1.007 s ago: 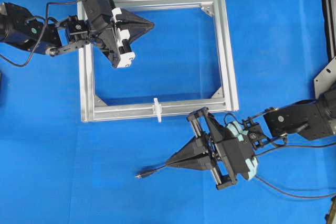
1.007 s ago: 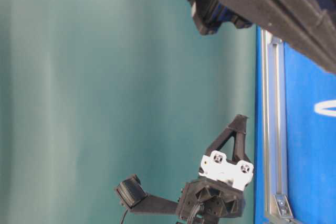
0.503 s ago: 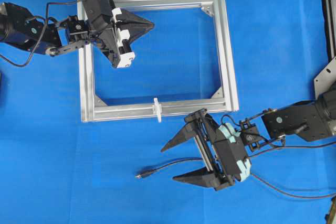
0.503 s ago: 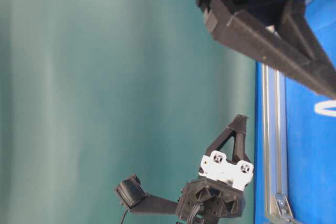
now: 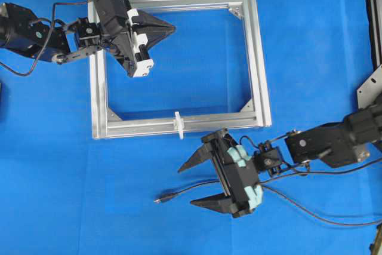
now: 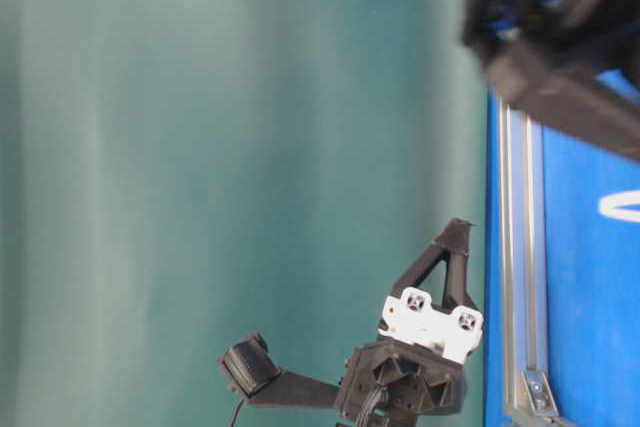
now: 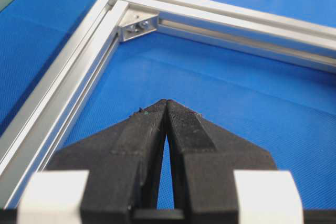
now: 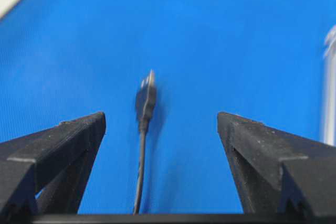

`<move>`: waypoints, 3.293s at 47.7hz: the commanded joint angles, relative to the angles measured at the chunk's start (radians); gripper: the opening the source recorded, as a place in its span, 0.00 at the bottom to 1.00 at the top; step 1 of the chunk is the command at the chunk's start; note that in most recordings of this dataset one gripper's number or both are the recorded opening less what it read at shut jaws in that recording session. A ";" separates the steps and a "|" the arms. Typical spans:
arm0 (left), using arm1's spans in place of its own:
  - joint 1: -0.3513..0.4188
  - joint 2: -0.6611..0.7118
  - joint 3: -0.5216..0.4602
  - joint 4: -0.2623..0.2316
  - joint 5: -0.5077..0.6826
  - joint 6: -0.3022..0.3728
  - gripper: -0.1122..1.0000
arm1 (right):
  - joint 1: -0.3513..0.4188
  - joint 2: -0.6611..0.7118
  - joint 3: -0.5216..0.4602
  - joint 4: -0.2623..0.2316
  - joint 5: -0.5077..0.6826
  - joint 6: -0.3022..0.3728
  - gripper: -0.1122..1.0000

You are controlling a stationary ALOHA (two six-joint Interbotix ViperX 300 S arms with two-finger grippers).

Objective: Insert the wire through the string loop located in the center.
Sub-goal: 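Open the right gripper and lower it over the black USB cable plug end, then close the right gripper on the cable just behind the USB plug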

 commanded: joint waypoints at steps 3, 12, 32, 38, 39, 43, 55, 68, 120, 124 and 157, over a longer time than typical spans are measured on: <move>0.006 -0.032 -0.011 0.003 -0.008 0.002 0.10 | 0.008 0.021 -0.021 0.034 -0.009 0.002 0.86; 0.008 -0.032 -0.011 0.003 -0.008 0.002 0.10 | 0.009 0.080 -0.038 0.058 -0.011 0.002 0.86; 0.009 -0.032 -0.011 0.005 -0.008 0.003 0.10 | 0.009 0.109 -0.049 0.069 -0.012 0.000 0.80; 0.009 -0.032 -0.011 0.005 -0.008 0.003 0.10 | 0.009 0.109 -0.052 0.069 -0.017 -0.002 0.77; 0.009 -0.034 -0.011 0.005 -0.008 0.003 0.10 | 0.009 0.109 -0.052 0.069 -0.017 -0.002 0.76; 0.009 -0.032 -0.011 0.005 -0.008 0.003 0.10 | 0.009 0.109 -0.051 0.069 -0.017 -0.003 0.67; 0.009 -0.032 -0.011 0.003 -0.006 0.003 0.10 | 0.009 0.109 -0.049 0.064 -0.012 -0.008 0.12; 0.009 -0.032 -0.011 0.003 -0.005 0.005 0.10 | 0.011 0.109 -0.051 0.063 -0.012 -0.006 0.08; 0.009 -0.034 -0.009 0.003 -0.003 0.003 0.10 | 0.028 -0.121 -0.086 0.063 0.267 -0.008 0.08; 0.009 -0.032 -0.011 0.003 -0.003 0.003 0.10 | 0.028 -0.121 -0.084 0.063 0.265 -0.008 0.08; 0.009 -0.032 -0.009 0.005 -0.003 0.003 0.10 | 0.028 -0.121 -0.084 0.063 0.262 -0.008 0.08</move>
